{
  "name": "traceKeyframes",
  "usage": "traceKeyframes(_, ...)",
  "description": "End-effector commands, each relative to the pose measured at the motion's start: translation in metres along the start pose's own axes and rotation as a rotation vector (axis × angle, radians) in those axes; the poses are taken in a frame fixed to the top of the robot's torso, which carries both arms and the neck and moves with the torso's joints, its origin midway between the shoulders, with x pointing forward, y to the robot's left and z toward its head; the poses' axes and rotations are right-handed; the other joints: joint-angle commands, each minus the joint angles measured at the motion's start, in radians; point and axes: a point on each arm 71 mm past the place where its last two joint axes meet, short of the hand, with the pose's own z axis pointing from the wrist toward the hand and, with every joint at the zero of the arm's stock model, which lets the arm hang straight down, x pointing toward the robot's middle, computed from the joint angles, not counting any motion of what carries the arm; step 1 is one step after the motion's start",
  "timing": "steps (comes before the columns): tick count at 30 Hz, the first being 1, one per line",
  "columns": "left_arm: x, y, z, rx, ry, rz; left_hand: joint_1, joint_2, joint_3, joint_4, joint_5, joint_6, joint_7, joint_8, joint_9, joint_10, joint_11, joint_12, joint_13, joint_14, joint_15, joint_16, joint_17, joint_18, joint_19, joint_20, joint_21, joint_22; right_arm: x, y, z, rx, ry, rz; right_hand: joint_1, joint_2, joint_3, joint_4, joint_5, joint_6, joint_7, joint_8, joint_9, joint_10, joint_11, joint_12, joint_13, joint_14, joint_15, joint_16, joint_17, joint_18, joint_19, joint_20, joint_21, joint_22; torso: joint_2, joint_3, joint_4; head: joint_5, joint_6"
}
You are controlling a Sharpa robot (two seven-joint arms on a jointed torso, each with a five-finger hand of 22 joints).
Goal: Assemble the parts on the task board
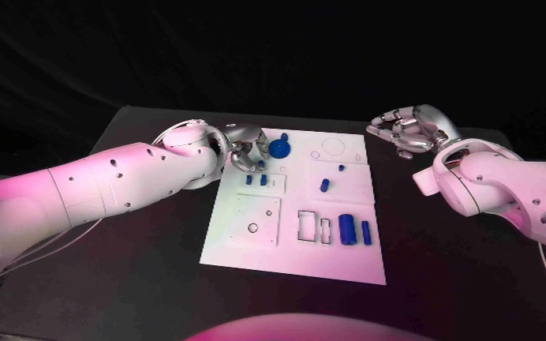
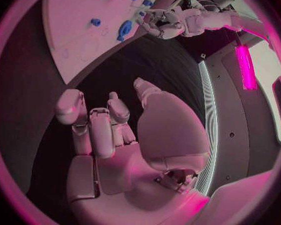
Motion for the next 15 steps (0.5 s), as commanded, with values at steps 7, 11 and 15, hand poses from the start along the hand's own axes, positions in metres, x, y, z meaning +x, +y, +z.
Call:
traceKeyframes(7,-0.02,-0.001,-0.009,0.098,-0.19,-0.281,0.049,0.046,-0.176,0.068,0.007,-0.018,0.011,-0.022,-0.017,-0.043,0.008,0.023,0.001,-0.052,0.006,-0.034,-0.129,0.026,-0.033,0.005,-0.074,-0.095,-0.003,-0.003,0.001,-0.001,0.001,-0.015,0.009,-0.001,-0.003,0.005,0.004,-0.006,0.002,0.006,-0.001,-0.007,-0.002,-0.011,-0.007,0.019,-0.008,-0.008,-0.008,0.011,-0.008,-0.002,-0.009,-0.005,-0.002,0.001,-0.0008,-0.004,0.004)
traceKeyframes(11,-0.032,0.009,-0.017,0.108,-0.296,-0.472,0.074,0.066,-0.166,0.088,0.007,0.0,0.01,-0.018,-0.019,-0.027,0.007,0.043,0.003,-0.081,0.004,-0.056,-0.194,0.027,-0.037,0.005,-0.089,-0.106,-0.002,-0.004,0.002,-0.004,0.022,-0.042,0.064,0.007,0.014,-0.005,-0.003,0.001,0.0,0.016,-0.002,-0.229,-0.005,-0.32,-0.321,-0.025,-0.01,-0.091,-0.123,0.034,-0.076,-0.003,-0.14,-0.091,-0.003,0.0012,-0.0006,-0.005,0.006)
traceKeyframes(15,-0.04,0.019,-0.025,0.116,-0.383,-0.654,0.098,0.065,-0.093,0.091,0.007,0.019,0.008,-0.015,-0.026,-0.022,0.006,0.056,0.0,-0.193,0.002,-0.135,-0.363,0.026,-0.075,0.002,-0.129,-0.128,0.001,-0.003,0.003,-0.018,0.062,-0.092,0.114,0.008,0.068,-0.023,-0.025,0.014,0.002,0.021,-0.006,-0.246,-0.004,-0.457,-0.433,-0.042,-0.01,-0.136,-0.179,0.04,-0.091,-0.005,-0.19,-0.122,-0.003,0.0012,0.0004,-0.008,0.01)
